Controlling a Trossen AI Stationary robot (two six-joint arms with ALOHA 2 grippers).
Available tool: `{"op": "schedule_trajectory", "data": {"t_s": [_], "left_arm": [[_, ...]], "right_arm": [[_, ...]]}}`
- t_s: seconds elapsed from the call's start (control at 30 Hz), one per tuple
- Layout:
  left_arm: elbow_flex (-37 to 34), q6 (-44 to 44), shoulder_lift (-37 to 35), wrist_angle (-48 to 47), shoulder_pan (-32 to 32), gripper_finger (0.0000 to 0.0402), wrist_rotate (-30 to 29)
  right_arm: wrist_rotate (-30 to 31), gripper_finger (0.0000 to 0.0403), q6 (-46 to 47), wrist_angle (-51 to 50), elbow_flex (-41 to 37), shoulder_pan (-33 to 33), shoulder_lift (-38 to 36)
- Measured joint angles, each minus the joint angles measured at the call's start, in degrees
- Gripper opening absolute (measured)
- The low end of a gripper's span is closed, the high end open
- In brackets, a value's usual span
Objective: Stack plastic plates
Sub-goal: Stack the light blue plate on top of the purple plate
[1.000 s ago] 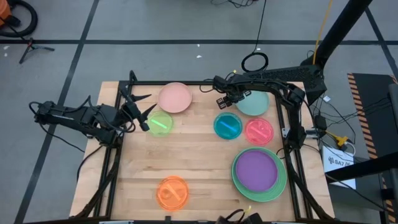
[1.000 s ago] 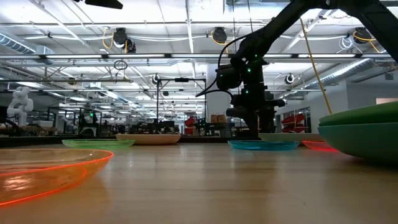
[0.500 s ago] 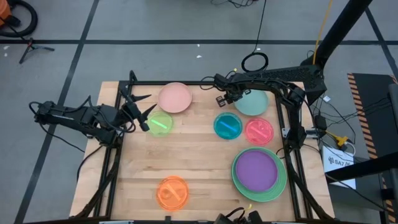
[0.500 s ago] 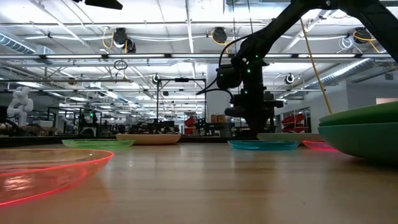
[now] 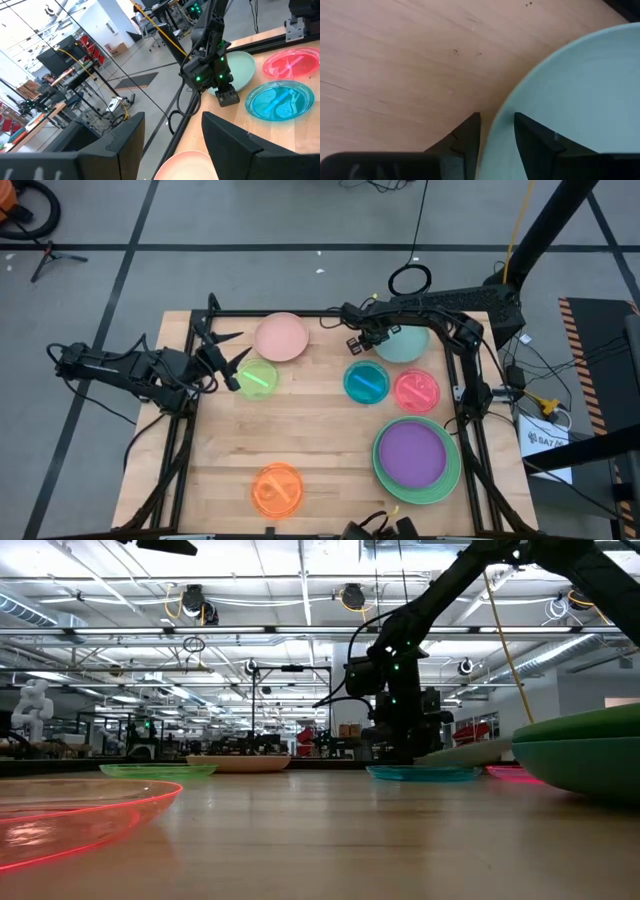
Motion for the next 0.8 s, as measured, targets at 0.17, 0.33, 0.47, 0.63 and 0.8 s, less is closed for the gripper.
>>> {"op": "schedule_trajectory", "data": {"t_s": [0.17,0.33,0.47,0.63,0.8], "left_arm": [[0.0,0.0,0.0,0.0,0.0,0.0202,0.0],[0.0,0.0,0.0,0.0,0.0,0.0202,0.0],[0.0,0.0,0.0,0.0,0.0,0.0202,0.0],[0.0,0.0,0.0,0.1,0.0,0.0202,0.0],[0.0,0.0,0.0,0.5,0.0,0.0202,0.0]], "right_arm": [[0.1,0.0088,0.2,0.3,0.0,0.4,0.2],[1.0,0.0028,0.0,-0.1,0.0,1.4,0.2],[2.9,0.001,0.2,-1.1,-0.2,3.1,-0.9],[4.6,0.0007,0.3,-3.3,-0.3,6.4,-5.3],[6.1,0.0005,-3.2,-4.1,-0.3,11.6,-11.5]]}}
